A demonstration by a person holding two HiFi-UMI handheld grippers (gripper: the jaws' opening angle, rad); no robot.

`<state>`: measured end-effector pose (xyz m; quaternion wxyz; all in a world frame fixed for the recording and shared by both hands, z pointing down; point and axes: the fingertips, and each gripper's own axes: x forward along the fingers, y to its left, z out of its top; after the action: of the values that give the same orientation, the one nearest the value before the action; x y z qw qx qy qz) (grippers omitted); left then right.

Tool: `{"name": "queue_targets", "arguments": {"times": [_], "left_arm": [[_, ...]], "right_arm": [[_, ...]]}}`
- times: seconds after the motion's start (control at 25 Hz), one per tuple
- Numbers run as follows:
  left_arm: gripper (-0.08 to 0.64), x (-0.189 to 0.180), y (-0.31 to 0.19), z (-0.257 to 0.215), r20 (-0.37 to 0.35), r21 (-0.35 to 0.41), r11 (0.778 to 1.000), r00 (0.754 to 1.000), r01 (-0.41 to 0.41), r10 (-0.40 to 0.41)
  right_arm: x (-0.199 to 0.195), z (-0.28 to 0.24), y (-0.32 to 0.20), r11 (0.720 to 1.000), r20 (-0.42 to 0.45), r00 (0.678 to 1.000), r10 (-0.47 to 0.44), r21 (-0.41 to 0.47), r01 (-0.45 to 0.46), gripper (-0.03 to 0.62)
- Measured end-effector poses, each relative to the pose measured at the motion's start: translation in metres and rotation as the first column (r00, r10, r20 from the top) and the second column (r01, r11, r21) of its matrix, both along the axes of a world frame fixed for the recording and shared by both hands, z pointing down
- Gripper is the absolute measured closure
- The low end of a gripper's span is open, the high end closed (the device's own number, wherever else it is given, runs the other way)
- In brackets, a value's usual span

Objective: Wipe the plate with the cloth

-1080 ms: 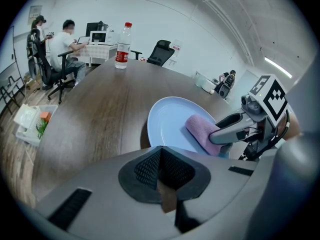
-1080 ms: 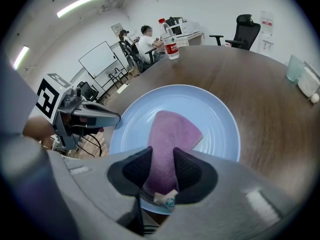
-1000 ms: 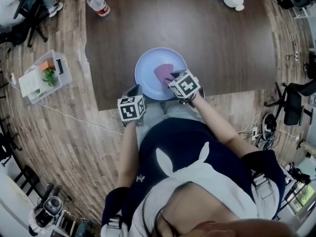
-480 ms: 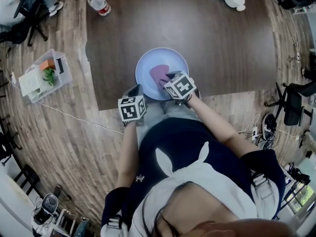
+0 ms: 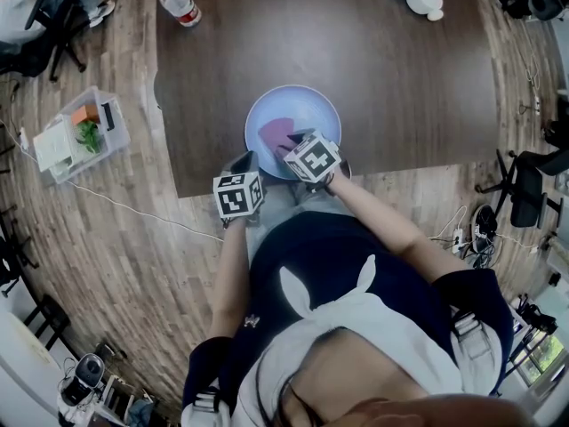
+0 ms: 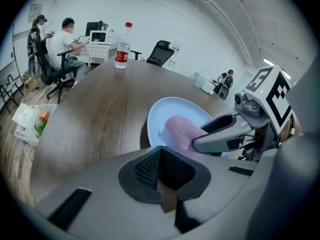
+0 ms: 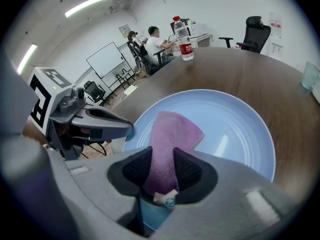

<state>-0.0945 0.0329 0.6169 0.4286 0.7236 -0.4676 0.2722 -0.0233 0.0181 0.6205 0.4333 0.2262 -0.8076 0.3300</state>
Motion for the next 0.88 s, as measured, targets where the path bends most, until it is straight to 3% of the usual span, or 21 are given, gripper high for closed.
{"name": "queue_targets", "arguments": {"times": [0.88], "left_arm": [[0.554,0.0,0.002,-0.001,-0.017,0.005,1.0,1.0,-0.002,0.002]], "right_arm": [[-0.036,-0.002,0.019,0.995,0.039,0.994,-0.099,0.026,0.098,0.471]]}}
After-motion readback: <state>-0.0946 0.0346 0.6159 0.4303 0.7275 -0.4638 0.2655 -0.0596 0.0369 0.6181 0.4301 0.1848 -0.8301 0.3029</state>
